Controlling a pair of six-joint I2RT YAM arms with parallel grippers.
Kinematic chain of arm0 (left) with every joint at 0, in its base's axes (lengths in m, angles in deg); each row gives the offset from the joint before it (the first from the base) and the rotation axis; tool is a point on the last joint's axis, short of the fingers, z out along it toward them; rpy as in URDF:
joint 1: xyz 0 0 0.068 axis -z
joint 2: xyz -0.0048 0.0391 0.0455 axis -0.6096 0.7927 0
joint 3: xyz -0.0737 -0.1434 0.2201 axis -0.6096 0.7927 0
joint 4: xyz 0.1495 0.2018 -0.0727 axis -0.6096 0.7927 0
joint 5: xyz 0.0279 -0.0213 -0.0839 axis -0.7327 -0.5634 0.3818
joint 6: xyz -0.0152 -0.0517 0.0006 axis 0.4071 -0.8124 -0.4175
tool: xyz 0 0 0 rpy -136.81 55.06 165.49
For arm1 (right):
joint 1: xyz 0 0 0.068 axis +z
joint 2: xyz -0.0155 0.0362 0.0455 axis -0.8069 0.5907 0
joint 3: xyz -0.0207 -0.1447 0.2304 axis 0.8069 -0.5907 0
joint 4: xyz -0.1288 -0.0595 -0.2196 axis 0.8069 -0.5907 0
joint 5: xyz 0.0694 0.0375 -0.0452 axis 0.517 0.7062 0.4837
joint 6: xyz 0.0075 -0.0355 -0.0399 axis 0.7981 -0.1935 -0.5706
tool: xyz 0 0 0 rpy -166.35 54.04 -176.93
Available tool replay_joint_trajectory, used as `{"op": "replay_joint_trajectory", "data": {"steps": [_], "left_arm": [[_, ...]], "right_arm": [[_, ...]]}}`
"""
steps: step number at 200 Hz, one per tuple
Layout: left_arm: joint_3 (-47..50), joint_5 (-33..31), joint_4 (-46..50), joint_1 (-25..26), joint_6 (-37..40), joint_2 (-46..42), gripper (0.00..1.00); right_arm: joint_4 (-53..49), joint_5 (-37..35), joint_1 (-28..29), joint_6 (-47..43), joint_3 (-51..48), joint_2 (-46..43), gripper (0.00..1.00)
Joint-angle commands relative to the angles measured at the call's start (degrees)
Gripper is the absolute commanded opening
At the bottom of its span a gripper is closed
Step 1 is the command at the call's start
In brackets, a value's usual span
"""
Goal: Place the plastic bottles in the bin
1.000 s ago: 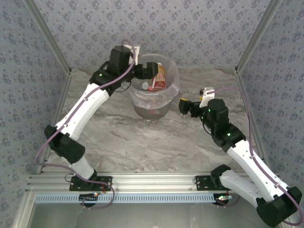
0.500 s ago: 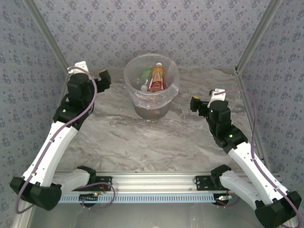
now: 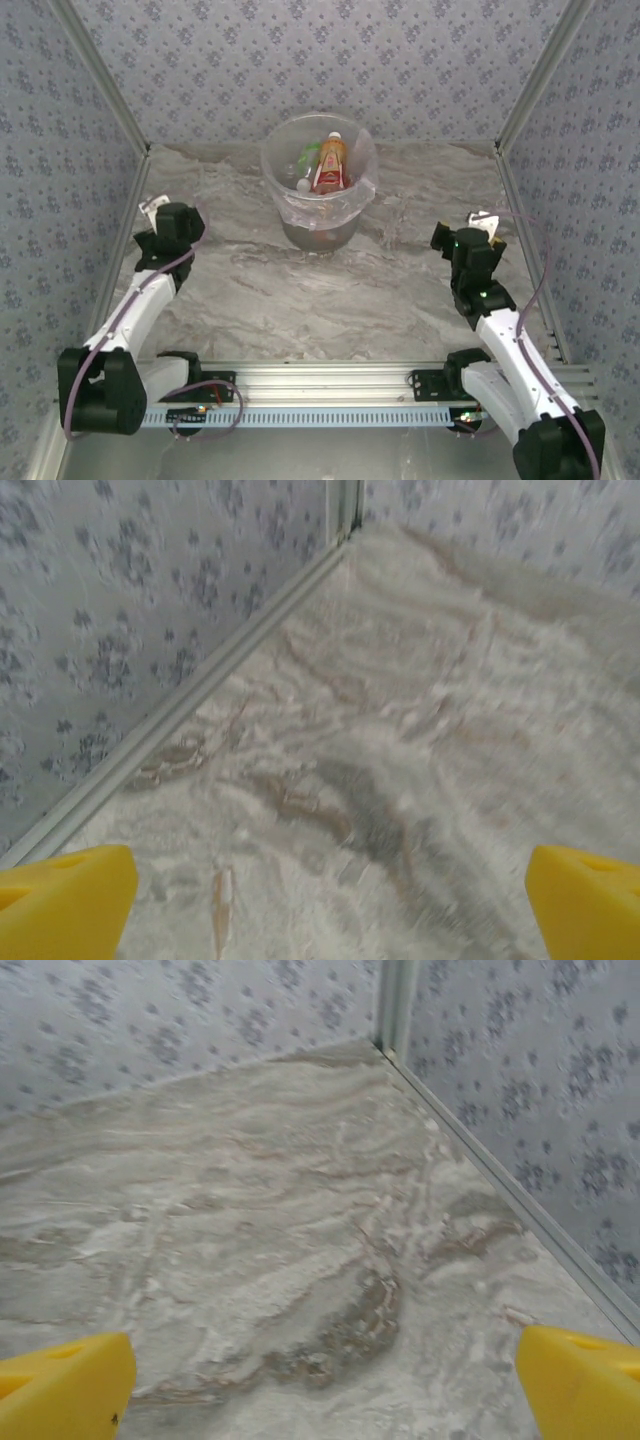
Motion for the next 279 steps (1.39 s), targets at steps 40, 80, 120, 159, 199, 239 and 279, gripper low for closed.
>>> {"op": "replay_joint_trajectory", "data": {"steps": [40, 80, 120, 159, 199, 239, 279], "left_arm": [[10.2, 8.1, -32.8, -1.2, 16.9, 13.0, 0.99], [10.0, 17.5, -43.0, -1.7, 19.5, 22.7, 1.00], [14.6, 23.6, -50.3, -4.4, 18.3, 23.4, 0.99], [15.5, 13.5, -51.9, -4.1, 14.6, 23.6, 1.00], [15.5, 13.5, -52.3, -4.1, 14.7, 23.6, 1.00], [15.6, 13.6, -52.2, -4.1, 14.7, 23.5, 1.00], [15.6, 13.6, -52.3, -4.1, 14.8, 23.6, 0.99]], "right_arm": [[17.4, 9.7, -8.2, -3.2, -10.3, 5.3, 1.00], [19.3, 14.9, -10.0, -7.6, -10.8, 11.2, 1.00], [25.3, 19.6, -11.7, -9.9, -10.7, 17.8, 1.00], [32.8, 19.9, -12.5, -11.7, -5.1, 29.6, 1.00], [42.5, 23.1, -10.7, -14.8, -2.6, 40.1, 1.00], [61.6, 20.8, -9.5, -15.5, -12.2, 42.0, 1.00], [52.0, 23.6, -10.7, -14.9, -7.1, 42.0, 1.00]]}}
